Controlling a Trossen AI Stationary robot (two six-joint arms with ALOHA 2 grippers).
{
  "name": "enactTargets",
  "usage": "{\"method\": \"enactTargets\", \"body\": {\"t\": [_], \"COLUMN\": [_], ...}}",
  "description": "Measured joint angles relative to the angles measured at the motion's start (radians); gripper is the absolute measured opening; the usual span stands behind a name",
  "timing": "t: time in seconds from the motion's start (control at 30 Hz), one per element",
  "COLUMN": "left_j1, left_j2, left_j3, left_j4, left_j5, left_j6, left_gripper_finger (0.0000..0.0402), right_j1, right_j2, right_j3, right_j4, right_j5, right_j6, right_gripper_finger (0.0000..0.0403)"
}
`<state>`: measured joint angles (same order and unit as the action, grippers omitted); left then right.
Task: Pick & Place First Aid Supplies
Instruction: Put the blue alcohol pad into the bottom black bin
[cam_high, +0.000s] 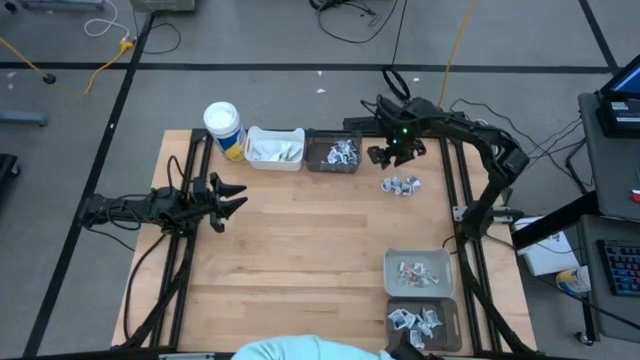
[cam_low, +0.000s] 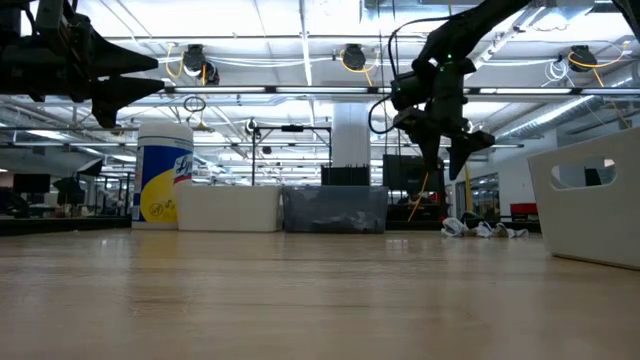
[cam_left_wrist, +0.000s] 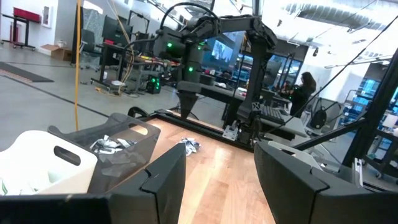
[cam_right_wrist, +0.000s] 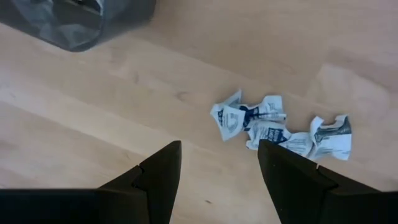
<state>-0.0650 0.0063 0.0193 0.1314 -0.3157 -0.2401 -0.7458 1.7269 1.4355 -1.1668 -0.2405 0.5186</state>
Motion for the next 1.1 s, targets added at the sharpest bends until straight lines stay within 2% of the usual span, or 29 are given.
{"method": "enactTargets", "body": {"t": [0.7,0.87,1.1], "left_j1": [0.000,0.000,0.000], "left_j2": [0.000,0.000,0.000], "left_j3": [0.000,0.000,0.000], "left_j4": [0.000,0.000,0.000], "left_j5": [0.000,0.000,0.000], "left_j6": [0.000,0.000,0.000], "left_gripper_finger": [0.0196,0.0196,0.0196], "right_j1": [0.002,0.003,0.001], "right_j2": [0.088,0.116,0.164], "right_j3": [-0.108,-0.121,-0.121], "right_j4": [0.071,0.096,0.125], "right_j5": [-0.002,-0.052,-0.052], "right_j6": [0.008,0.007,-0.009], "right_gripper_finger": [0.0208,0.0208,0.0208]}}
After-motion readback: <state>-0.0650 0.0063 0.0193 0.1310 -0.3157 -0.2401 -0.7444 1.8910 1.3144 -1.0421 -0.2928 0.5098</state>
